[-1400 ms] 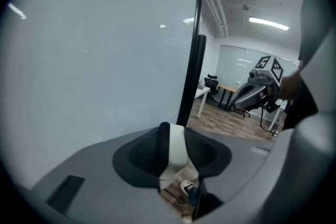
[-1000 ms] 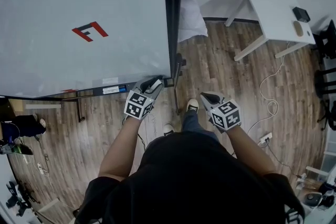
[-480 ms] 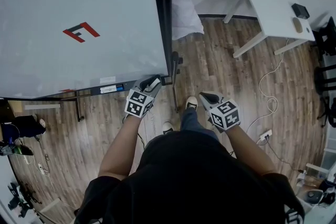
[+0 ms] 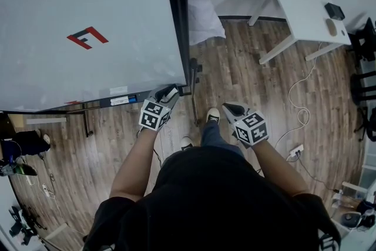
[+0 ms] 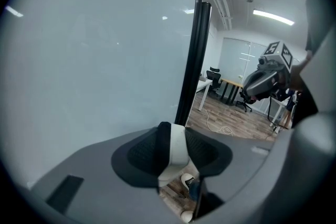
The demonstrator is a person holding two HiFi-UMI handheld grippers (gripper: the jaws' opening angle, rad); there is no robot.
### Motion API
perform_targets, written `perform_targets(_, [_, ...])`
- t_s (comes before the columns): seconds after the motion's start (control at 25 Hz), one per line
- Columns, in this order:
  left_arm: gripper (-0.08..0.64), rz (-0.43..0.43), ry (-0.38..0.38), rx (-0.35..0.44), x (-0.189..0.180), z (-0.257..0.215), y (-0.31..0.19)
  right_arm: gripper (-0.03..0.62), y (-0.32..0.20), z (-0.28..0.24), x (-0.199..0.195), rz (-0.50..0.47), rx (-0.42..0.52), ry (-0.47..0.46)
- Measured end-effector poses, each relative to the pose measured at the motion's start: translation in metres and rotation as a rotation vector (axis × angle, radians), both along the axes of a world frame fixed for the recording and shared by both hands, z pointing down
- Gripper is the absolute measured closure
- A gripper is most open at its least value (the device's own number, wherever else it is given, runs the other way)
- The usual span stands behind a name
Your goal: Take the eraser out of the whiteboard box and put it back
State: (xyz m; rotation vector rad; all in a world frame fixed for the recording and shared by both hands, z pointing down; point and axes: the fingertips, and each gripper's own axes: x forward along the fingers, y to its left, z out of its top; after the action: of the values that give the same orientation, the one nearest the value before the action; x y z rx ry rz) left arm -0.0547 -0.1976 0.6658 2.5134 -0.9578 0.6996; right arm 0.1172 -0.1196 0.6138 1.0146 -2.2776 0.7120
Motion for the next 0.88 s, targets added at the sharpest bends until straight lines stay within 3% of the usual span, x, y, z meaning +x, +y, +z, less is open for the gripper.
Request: perform_targets(0.88, [0.330, 0.043, 0.013, 0.024, -0.008, -0.019, -0.002, 0.598, -0.011, -0.015, -0.018, -0.030, 0.029, 0.001])
